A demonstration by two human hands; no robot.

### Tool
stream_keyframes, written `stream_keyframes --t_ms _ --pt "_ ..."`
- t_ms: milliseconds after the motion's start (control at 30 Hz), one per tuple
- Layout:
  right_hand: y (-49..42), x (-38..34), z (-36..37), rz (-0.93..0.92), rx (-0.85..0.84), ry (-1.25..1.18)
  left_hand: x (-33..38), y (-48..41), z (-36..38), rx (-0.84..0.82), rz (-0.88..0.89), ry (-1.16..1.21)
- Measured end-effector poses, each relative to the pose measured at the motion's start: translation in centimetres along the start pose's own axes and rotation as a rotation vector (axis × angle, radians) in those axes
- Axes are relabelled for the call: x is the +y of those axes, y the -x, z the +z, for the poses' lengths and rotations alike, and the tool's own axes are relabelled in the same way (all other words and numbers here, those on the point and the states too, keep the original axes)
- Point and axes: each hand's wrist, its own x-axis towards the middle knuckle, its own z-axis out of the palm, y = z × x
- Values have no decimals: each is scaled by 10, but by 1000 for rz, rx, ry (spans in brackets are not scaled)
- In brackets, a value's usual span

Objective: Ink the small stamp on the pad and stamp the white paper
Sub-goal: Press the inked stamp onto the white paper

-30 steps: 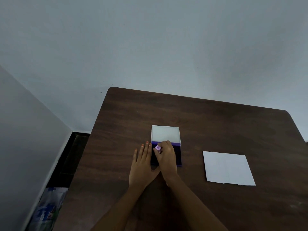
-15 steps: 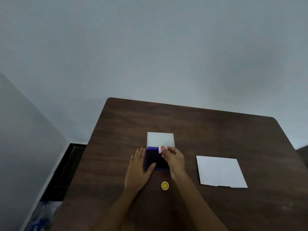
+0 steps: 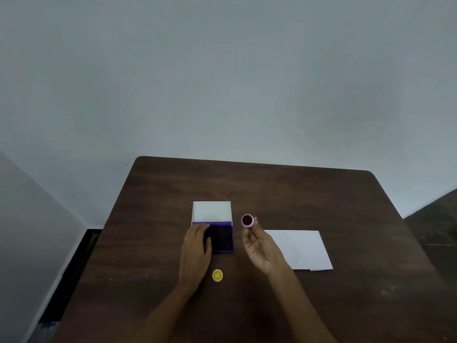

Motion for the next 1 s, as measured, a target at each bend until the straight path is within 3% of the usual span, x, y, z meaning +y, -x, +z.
stream_keyframes --t_ms 233,400,600,1000 --pt "16 -61 -33 -191 86 12 46 32 59 -350 380 -136" --pt "19 -97 -52 -225 100 40 63 47 102 -593 600 -260" --pt "1 -94 -61 -468 331 762 73 44 125 -607 655 -423" --pt "-38 -70 -62 -678 401 1245 82 39 136 -629 634 -417"
